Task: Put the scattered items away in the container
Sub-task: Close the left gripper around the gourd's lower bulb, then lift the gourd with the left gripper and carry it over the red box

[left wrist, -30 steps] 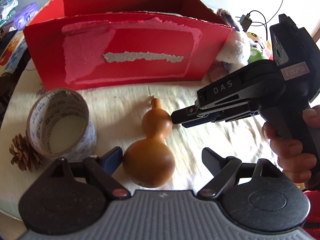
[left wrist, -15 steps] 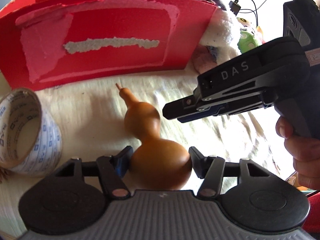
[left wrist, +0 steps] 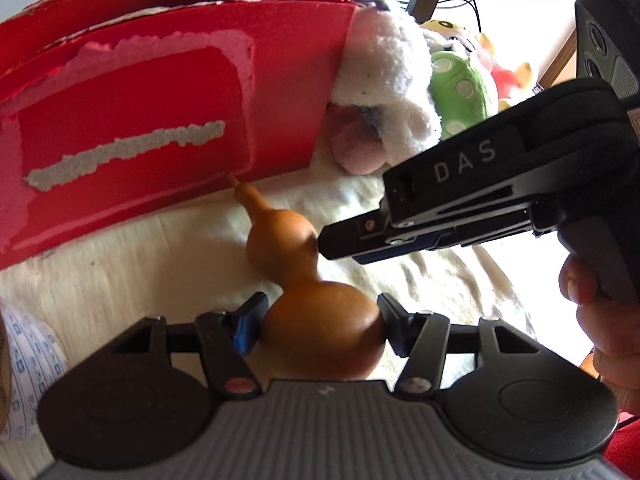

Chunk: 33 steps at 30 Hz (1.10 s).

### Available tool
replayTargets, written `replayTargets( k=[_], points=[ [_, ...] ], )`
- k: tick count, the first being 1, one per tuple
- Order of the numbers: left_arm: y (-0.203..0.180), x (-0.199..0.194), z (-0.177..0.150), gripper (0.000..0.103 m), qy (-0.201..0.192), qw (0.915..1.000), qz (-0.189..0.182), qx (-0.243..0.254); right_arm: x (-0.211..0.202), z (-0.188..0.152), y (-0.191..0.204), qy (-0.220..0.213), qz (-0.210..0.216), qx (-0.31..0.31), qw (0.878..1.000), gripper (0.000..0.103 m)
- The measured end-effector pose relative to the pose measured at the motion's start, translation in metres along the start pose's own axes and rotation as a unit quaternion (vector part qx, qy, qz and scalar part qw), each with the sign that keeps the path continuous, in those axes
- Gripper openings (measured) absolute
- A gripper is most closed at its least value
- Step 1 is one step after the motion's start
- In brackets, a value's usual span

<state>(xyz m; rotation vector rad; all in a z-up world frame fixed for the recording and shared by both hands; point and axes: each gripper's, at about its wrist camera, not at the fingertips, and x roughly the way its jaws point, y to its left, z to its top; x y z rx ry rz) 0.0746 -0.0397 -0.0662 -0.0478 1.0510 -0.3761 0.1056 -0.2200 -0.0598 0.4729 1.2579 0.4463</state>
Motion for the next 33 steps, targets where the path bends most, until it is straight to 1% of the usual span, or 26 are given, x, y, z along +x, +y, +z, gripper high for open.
replayTargets(
  k=[2,4,6,8,11,13,17,20,25,30,31,33],
  points=[
    [0.001,-0.001,0.0,0.061,0.001,1.0,0.001,0.001,-0.002,-0.001,0.0,-0.005,0.005,0.002,1.0,0.024],
    [0.004,-0.007,-0.002,0.067,-0.004,1.0,0.006,0.0,-0.004,-0.001,0.002,-0.009,0.017,-0.001,1.0,0.024],
    [0.009,-0.019,-0.006,0.079,-0.013,0.9999,0.008,-0.001,-0.004,-0.001,0.007,-0.009,0.028,-0.01,1.0,0.025],
    [0.012,-0.027,-0.011,0.08,-0.017,0.9998,0.011,-0.002,-0.002,-0.002,0.014,0.0,0.043,-0.025,0.999,0.025],
    [0.014,-0.031,-0.017,0.078,-0.008,0.9999,0.0,-0.008,0.006,-0.006,0.028,0.013,0.041,-0.053,0.998,0.027],
    [0.012,-0.029,-0.018,0.073,-0.003,0.9999,-0.008,-0.005,0.011,-0.008,0.036,0.018,0.031,-0.071,0.997,0.027],
    [0.012,-0.018,-0.017,0.058,0.014,0.9998,-0.005,-0.012,0.021,-0.009,0.043,0.024,0.015,-0.086,0.996,0.027],
    [0.016,-0.015,-0.017,0.058,0.014,0.9995,-0.013,-0.025,0.024,-0.008,0.043,0.025,0.011,-0.085,0.996,0.028],
    [0.017,-0.014,-0.019,0.059,0.014,0.9996,-0.011,-0.021,0.026,-0.008,0.038,0.03,0.011,-0.073,0.997,0.036],
    [0.011,-0.011,-0.018,0.058,0.013,0.9999,-0.002,-0.004,0.024,-0.008,0.037,0.028,0.013,-0.074,0.997,0.033],
    [0.005,-0.005,-0.014,0.058,0.013,0.9999,-0.003,-0.002,0.024,-0.008,0.035,0.029,0.016,-0.069,0.997,0.029],
    [-0.002,0.0,-0.011,0.058,0.012,0.9999,-0.004,0.002,0.023,-0.007,0.032,0.027,0.022,-0.055,0.998,0.028]
  ],
)
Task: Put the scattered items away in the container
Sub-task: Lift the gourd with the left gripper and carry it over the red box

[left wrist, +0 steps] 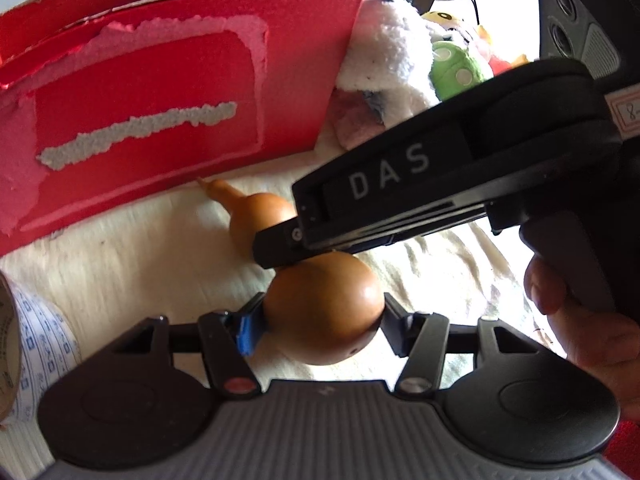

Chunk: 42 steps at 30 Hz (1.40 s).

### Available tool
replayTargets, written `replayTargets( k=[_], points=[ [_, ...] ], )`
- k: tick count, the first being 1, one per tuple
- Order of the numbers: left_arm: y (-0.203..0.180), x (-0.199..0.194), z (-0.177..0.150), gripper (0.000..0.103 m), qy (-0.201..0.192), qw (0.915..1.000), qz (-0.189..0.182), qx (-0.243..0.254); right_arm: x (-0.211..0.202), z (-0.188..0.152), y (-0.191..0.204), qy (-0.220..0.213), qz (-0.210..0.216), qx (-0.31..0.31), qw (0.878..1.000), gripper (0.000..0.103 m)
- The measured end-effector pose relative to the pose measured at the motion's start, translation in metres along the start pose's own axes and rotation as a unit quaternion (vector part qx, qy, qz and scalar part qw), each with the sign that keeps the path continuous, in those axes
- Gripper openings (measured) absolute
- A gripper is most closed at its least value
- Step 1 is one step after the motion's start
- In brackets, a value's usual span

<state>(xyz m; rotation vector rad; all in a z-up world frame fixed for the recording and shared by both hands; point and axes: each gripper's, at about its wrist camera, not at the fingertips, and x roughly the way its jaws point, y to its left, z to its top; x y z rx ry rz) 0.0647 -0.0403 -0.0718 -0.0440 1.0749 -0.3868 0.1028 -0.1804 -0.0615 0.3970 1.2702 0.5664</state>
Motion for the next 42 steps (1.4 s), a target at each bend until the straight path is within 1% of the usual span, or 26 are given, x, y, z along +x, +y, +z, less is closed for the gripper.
replayTargets(
  k=[3,5,7,9,10,11,12,13,14,18,20,23,28,33,36,39,42],
  points=[
    [-0.002,0.001,0.0,0.058,-0.002,1.0,0.0,0.004,-0.001,0.0,-0.003,-0.003,0.003,0.009,1.0,0.028],
    [-0.002,0.002,0.0,0.058,-0.004,1.0,-0.007,-0.002,-0.003,-0.001,-0.004,-0.008,0.001,0.014,1.0,0.028],
    [0.002,-0.001,0.001,0.06,-0.011,0.9997,-0.017,-0.01,-0.004,-0.001,-0.01,-0.008,0.009,0.031,0.999,0.028],
    [0.006,-0.003,0.002,0.078,-0.019,0.9994,-0.025,-0.015,-0.003,0.0,-0.016,-0.003,0.022,0.054,0.998,0.029],
    [0.006,-0.003,0.003,0.077,-0.021,0.9994,-0.024,-0.015,-0.002,0.0,-0.018,-0.001,0.028,0.063,0.998,0.029],
    [0.005,-0.002,0.004,0.07,-0.019,0.9995,-0.02,-0.014,-0.002,-0.001,-0.019,0.001,0.032,0.068,0.997,0.029],
    [0.009,-0.001,0.008,0.064,-0.015,0.9997,-0.014,-0.013,-0.002,-0.001,-0.019,0.001,0.033,0.069,0.997,0.029],
    [0.013,-0.001,0.011,0.06,-0.011,0.9998,-0.007,-0.013,-0.002,-0.001,-0.018,0.001,0.031,0.066,0.997,0.029],
    [0.014,0.001,0.011,0.058,-0.009,0.9999,-0.003,-0.014,-0.003,-0.001,-0.017,0.0,0.03,0.064,0.997,0.029],
    [0.013,0.001,0.009,0.059,-0.01,0.9998,-0.002,-0.015,-0.004,-0.002,-0.015,0.003,0.028,0.058,0.998,0.029],
    [0.007,0.001,0.006,0.059,-0.009,0.9998,-0.002,-0.016,-0.005,-0.003,-0.011,0.004,0.026,0.05,0.998,0.029],
    [0.005,-0.007,0.005,0.059,-0.015,0.9998,0.002,-0.014,-0.01,-0.004,-0.002,-0.001,0.028,0.025,0.999,0.029],
    [0.008,-0.029,0.003,0.058,-0.025,0.9994,0.007,-0.022,-0.017,-0.006,0.025,0.004,0.034,-0.026,0.999,0.029],
    [0.015,-0.058,-0.002,0.058,-0.042,0.9981,0.026,-0.038,-0.014,-0.004,0.053,0.018,0.063,-0.061,0.996,0.029],
    [0.02,-0.077,-0.003,0.058,-0.055,0.9963,0.042,-0.052,-0.012,0.002,0.066,0.027,0.088,-0.063,0.994,0.028],
    [0.025,-0.102,0.002,0.058,-0.07,0.9942,0.054,-0.061,-0.014,0.011,0.081,0.03,0.122,-0.058,0.99,0.028],
    [0.032,-0.127,0.01,0.058,-0.09,0.9921,0.07,-0.052,-0.02,0.019,0.101,0.021,0.149,-0.059,0.987,0.027]
  ],
)
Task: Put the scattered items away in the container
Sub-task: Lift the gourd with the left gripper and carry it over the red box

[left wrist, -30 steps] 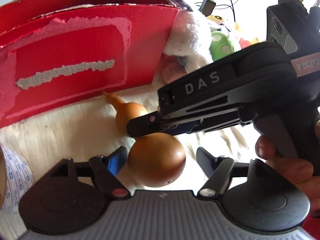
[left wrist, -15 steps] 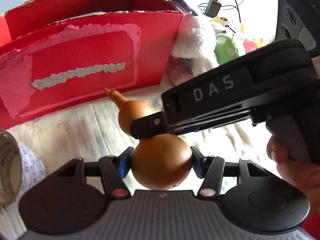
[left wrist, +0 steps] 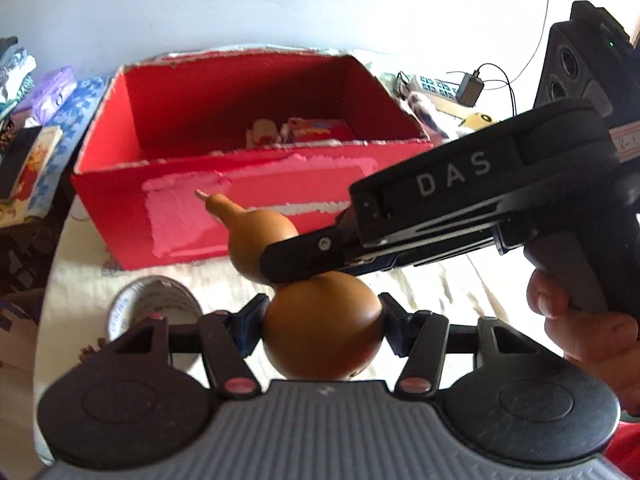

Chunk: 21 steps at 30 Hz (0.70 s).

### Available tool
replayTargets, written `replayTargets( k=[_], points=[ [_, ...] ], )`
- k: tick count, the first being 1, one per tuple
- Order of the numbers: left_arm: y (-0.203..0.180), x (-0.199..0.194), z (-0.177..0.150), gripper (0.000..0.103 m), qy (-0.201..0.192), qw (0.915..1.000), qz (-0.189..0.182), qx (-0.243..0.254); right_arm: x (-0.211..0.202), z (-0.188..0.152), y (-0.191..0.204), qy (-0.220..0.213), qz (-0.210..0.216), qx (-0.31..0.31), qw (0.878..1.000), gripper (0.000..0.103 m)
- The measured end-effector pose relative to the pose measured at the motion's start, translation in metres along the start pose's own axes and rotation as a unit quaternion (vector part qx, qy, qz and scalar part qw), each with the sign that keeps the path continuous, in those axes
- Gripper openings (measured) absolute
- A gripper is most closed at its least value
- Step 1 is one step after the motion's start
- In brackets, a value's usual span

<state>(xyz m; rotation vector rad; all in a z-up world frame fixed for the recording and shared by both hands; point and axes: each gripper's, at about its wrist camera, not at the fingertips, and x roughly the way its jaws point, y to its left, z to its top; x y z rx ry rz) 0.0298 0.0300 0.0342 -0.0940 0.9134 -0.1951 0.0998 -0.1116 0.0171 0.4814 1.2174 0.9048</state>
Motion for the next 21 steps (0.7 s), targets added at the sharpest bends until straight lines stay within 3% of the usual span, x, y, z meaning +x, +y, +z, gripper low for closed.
replayTargets(
  k=[11,16,21],
  points=[
    [0.039,-0.029,0.065,0.058,-0.03,0.998,-0.003,0.055,0.023,0.062,0.033,-0.05,0.011,0.014,0.999,0.027],
    [0.063,-0.013,0.1,0.058,-0.01,0.997,-0.024,0.073,0.041,0.09,0.028,-0.058,-0.012,0.029,0.998,0.026],
    [0.09,0.029,0.12,0.058,0.031,0.995,-0.044,0.084,0.062,0.11,0.009,-0.046,-0.041,0.057,0.996,0.025]
  ],
)
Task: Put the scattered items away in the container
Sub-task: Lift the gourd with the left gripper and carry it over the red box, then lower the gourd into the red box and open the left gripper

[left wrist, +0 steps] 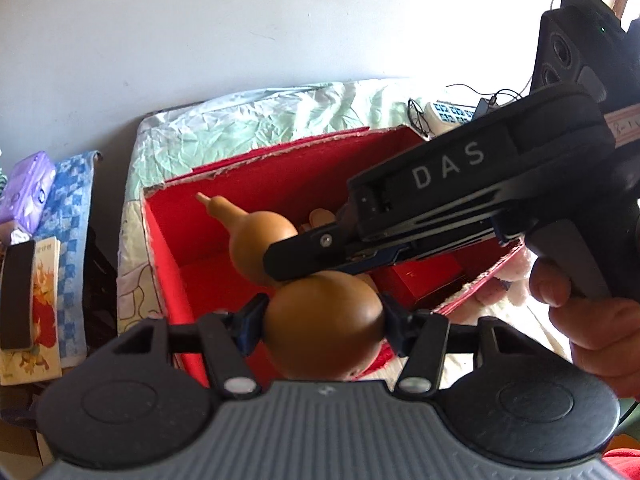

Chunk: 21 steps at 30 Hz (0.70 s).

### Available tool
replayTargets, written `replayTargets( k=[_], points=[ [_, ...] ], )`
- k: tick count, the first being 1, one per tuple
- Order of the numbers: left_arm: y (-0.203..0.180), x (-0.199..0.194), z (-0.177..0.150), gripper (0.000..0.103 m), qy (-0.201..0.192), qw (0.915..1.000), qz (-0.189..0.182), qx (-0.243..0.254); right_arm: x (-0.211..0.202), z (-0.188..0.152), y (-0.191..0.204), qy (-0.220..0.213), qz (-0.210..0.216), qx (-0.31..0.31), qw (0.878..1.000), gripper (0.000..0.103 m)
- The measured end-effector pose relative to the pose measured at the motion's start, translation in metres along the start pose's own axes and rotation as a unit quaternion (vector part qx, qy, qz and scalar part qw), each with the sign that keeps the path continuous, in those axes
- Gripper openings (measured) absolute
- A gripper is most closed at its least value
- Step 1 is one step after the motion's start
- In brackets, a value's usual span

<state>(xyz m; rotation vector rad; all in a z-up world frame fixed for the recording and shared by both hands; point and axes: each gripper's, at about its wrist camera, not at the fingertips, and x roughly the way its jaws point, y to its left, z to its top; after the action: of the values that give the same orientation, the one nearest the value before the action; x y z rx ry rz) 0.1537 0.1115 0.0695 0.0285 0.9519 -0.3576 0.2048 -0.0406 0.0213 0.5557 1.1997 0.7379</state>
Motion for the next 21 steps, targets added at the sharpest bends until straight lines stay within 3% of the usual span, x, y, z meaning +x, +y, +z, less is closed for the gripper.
replayTargets(
  k=[3,8,11,14,21],
  points=[
    [0.025,0.035,0.009,0.058,0.033,0.9994,-0.013,0.001,0.014,0.009,-0.012,0.015,-0.017,0.023,0.999,0.025],
    [0.031,0.069,0.019,0.058,0.09,0.9957,-0.022,0.004,0.031,0.02,-0.029,0.043,-0.043,0.045,0.997,0.024],
    [0.022,0.08,0.022,0.058,0.119,0.9926,-0.02,0.01,0.038,0.024,-0.035,0.057,-0.063,0.041,0.996,0.021],
    [0.022,0.098,0.025,0.058,0.148,0.9888,-0.016,0.006,0.044,0.03,-0.043,0.066,-0.082,0.037,0.994,0.009],
    [0.027,0.135,0.03,0.058,0.198,0.9797,-0.025,-0.013,0.05,0.038,-0.059,0.08,-0.113,0.019,0.99,0.009]
  ],
)
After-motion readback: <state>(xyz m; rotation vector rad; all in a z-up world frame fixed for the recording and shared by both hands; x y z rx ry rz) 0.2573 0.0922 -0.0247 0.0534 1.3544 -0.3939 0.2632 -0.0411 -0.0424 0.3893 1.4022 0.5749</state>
